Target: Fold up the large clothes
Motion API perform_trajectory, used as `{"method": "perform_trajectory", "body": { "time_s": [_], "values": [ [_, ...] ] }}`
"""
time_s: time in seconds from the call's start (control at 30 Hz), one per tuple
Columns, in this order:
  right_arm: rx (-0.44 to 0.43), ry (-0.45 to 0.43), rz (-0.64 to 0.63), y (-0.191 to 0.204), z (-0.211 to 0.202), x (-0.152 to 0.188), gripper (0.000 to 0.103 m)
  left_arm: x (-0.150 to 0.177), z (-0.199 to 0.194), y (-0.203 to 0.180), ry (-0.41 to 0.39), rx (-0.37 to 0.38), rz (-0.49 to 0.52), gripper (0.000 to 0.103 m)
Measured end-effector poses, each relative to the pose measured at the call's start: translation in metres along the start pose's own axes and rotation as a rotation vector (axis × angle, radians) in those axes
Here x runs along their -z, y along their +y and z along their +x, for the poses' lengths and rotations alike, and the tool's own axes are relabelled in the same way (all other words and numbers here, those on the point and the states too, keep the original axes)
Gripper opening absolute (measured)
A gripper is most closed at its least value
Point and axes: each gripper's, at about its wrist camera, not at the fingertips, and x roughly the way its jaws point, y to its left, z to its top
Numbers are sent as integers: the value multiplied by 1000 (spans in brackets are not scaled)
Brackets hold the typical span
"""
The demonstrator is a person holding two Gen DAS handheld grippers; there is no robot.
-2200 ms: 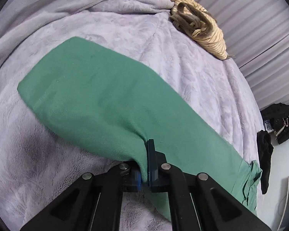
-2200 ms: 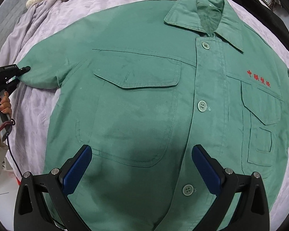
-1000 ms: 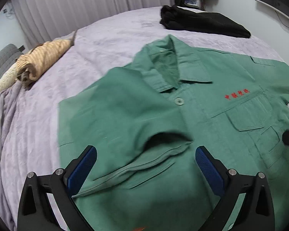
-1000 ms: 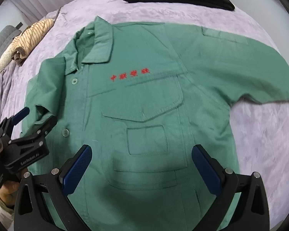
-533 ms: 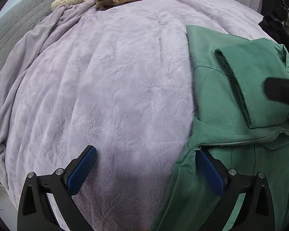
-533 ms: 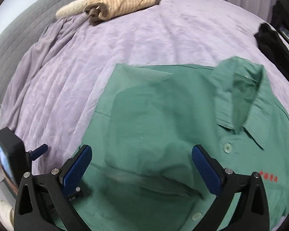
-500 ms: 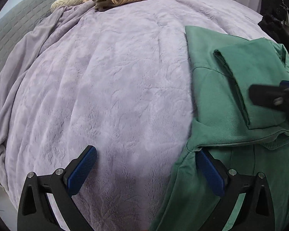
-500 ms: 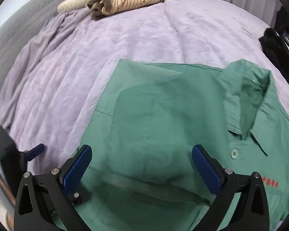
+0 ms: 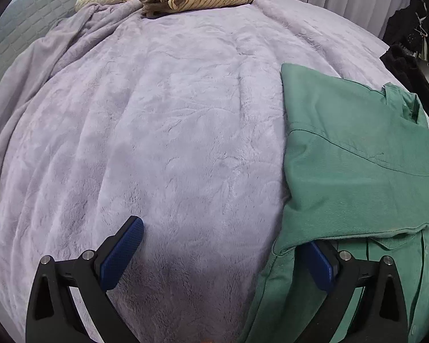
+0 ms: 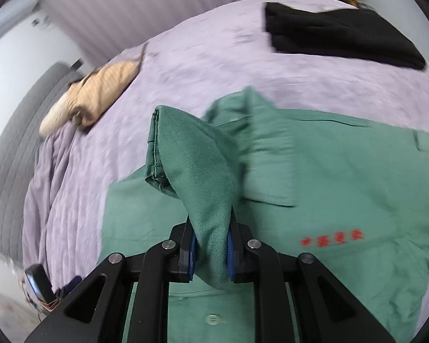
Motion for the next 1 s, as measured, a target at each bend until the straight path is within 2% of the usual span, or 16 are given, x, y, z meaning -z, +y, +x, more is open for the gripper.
{"method": "perform_trajectory", "body": {
  "time_s": [0.03, 0.1, 0.13, 0.17, 0.27, 0.37, 0.5, 0.6, 0.67, 0.73, 0.77, 0.8, 0.83, 0.87, 0.9, 1.0],
  "values": [
    [4, 3, 75, -27, -3, 0, 21, -1, 3, 1, 15, 17, 4, 103],
    [-16, 59, 231, -79, 4, 5, 39, -2, 4, 2, 47, 37, 25, 103],
    [27, 92, 279, -96, 7, 10, 66, -3, 4, 4, 71, 54, 41, 103],
    [85, 121, 312, -109, 7, 14, 85, -3, 1, 7, 99, 79, 62, 103],
    [59, 83, 353, -114, -17, 29, 85, -4, -19, 21, 148, 155, 119, 103],
    [-120, 73, 351, -81, -38, 48, 85, -26, -30, 30, 148, 201, 108, 103],
    [-382, 241, 256, 8, -6, 91, 85, -85, -6, 12, 145, 356, 71, 103],
    [-487, 377, 220, 80, 43, 137, 85, -113, 30, -21, 187, 393, 111, 103],
    [-529, 426, 234, 114, 74, 159, 83, -118, 49, -40, 202, 376, 155, 94],
    [-543, 425, 246, 139, 98, 169, 81, -121, 66, -53, 244, 347, 177, 58],
    [-533, 411, 255, 148, 107, 170, 79, -119, 71, -55, 257, 331, 174, 51],
    [-533, 399, 269, 152, 113, 172, 75, -121, 71, -56, 246, 320, 180, 34],
    [-529, 383, 293, 154, 119, 173, 59, -122, 70, -56, 238, 318, 185, 25],
    [-519, 389, 316, 156, 125, 173, 26, -126, 68, -54, 231, 323, 188, 22],
    [-535, 421, 346, 156, 134, 175, 7, -128, 65, -52, 221, 333, 194, 16],
    [-560, 433, 368, 157, 136, 172, 3, -135, 62, -48, 197, 348, 234, 16]
  ]
}}
